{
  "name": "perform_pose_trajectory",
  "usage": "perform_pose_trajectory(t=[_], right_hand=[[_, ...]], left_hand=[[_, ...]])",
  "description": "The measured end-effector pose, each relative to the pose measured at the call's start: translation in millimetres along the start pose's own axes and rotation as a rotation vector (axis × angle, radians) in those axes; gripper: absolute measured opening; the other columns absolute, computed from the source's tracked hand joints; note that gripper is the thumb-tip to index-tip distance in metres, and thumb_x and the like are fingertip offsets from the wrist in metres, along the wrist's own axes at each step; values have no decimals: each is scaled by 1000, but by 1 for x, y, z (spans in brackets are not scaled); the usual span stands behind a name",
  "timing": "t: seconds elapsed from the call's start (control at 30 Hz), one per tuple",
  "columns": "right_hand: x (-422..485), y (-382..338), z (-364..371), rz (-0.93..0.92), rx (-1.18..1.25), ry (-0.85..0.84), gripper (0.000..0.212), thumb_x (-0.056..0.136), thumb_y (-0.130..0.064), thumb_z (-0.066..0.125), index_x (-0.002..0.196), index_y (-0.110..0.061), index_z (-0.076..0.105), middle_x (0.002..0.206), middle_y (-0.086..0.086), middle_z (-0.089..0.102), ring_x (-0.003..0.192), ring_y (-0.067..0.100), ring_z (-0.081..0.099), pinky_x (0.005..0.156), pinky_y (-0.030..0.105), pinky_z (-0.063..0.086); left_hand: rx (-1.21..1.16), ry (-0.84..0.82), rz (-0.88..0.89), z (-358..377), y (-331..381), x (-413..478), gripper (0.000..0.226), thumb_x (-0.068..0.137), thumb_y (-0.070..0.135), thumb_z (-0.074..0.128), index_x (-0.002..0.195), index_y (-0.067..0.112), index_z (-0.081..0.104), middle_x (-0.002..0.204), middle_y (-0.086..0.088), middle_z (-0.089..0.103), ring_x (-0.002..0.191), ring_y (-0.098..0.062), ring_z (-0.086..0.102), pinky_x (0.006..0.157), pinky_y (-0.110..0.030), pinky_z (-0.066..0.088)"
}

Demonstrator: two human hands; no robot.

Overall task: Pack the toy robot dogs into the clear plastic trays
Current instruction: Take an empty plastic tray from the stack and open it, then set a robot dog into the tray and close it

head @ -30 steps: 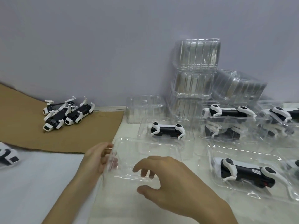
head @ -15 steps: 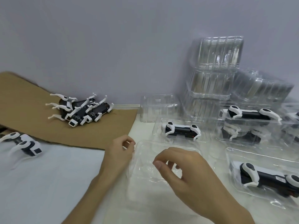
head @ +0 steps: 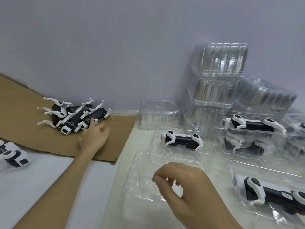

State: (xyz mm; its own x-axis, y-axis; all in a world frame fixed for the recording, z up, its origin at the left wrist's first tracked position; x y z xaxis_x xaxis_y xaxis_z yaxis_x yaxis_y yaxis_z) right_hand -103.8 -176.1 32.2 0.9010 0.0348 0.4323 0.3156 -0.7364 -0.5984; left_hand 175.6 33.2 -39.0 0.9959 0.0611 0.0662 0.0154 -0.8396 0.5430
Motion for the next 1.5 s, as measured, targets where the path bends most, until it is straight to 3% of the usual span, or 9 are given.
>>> perform_pose_trajectory(t=[0.2, 0.3, 0.37, 0.47, 0.6, 0.77, 0.93, 1.17, 1.5], right_hand=[[2, 3, -2, -8, 6, 20, 25, 89, -47, 46, 86, -30, 64, 84, -18, 63, 75, 3, 60, 63, 22, 48], [2, 3, -2, -12, 7, 27, 24, 89, -46, 47, 86, -30, 64, 83, -18, 63, 75, 3, 61, 63, 22, 48], [1, 3, -2, -17, 7, 36, 22, 89, -45, 48, 87, -31, 63, 82, -18, 63, 75, 4, 61, 63, 21, 48], [1, 2, -2, -29, 4, 28, 21, 90, -45, 47, 86, -32, 63, 81, -20, 63, 76, 3, 60, 63, 22, 47], [0, 2, -6, -29, 34, 55, 21, 91, -44, 48, 86, -31, 65, 80, -19, 63, 77, 5, 62, 64, 24, 48], [-1, 5, -12, -11, 57, 85, 23, 92, -43, 48, 84, -31, 66, 80, -20, 65, 80, 6, 63, 68, 21, 46], [-2, 12, -26, 26, 75, 274, 11, 89, -30, 61, 96, -37, 67, 98, -21, 65, 92, 7, 63, 72, 18, 45], [-6, 19, -51, -16, 26, 547, 93, 70, -1, 85, 144, -35, 41, 152, -13, 30, 138, 3, 38, 101, 17, 45], [-6, 10, -51, -207, -61, 541, 102, 70, 6, 82, 152, -32, 35, 135, -6, 45, 103, 1, 52, 75, 5, 43]], left_hand=[[-339, 16, 48, 1, 6, 17, 49, 104, 28, 48, 151, 15, 45, 165, 4, 27, 149, -23, 28, 123, -42, 19], [-459, 54, 136, -1, 25, 1, 42, 105, 22, 47, 145, 10, 51, 156, 3, 40, 128, -7, 44, 105, -25, 30], [-542, 106, 199, -2, 36, -13, 29, 106, 19, 46, 128, 12, 64, 129, 12, 55, 91, 15, 46, 82, -11, 31], [-633, 123, 229, -6, 49, -34, 26, 105, 15, 48, 93, 34, 61, 96, 28, 48, 80, 31, 45, 73, -5, 33], [-747, 126, 260, -18, 62, -57, 31, 103, 15, 52, 130, 23, 64, 110, 41, 47, 114, 15, 45, 92, -5, 30], [-950, 40, 281, -44, 86, -98, 35, 103, 19, 55, 137, 23, 60, 126, 30, 56, 101, 32, 47, 92, -4, 38], [-999, -24, 424, -70, 112, -153, 44, 97, 16, 61, 140, 25, 59, 138, 23, 54, 102, 21, 58, 75, 4, 41], [-1433, -569, 498, -64, 125, -201, 49, 87, 21, 59, 136, 19, 63, 135, 3, 63, 119, -14, 61, 93, -27, 54], [-1384, -817, 290, -28, 113, -196, 59, 89, 17, 59, 146, 9, 49, 145, -10, 57, 131, -28, 57, 101, -40, 51]])
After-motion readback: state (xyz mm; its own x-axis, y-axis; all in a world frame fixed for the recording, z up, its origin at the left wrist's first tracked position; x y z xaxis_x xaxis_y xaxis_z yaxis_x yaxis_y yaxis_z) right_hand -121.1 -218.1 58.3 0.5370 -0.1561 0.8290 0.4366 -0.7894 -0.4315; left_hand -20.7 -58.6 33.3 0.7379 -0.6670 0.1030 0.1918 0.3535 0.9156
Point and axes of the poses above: each hand's wrist, its own x-axis towards the middle knuckle, its own z-axis out of the palm, y = z × x, the point moved 7 cm from there along x, towards the middle knuckle
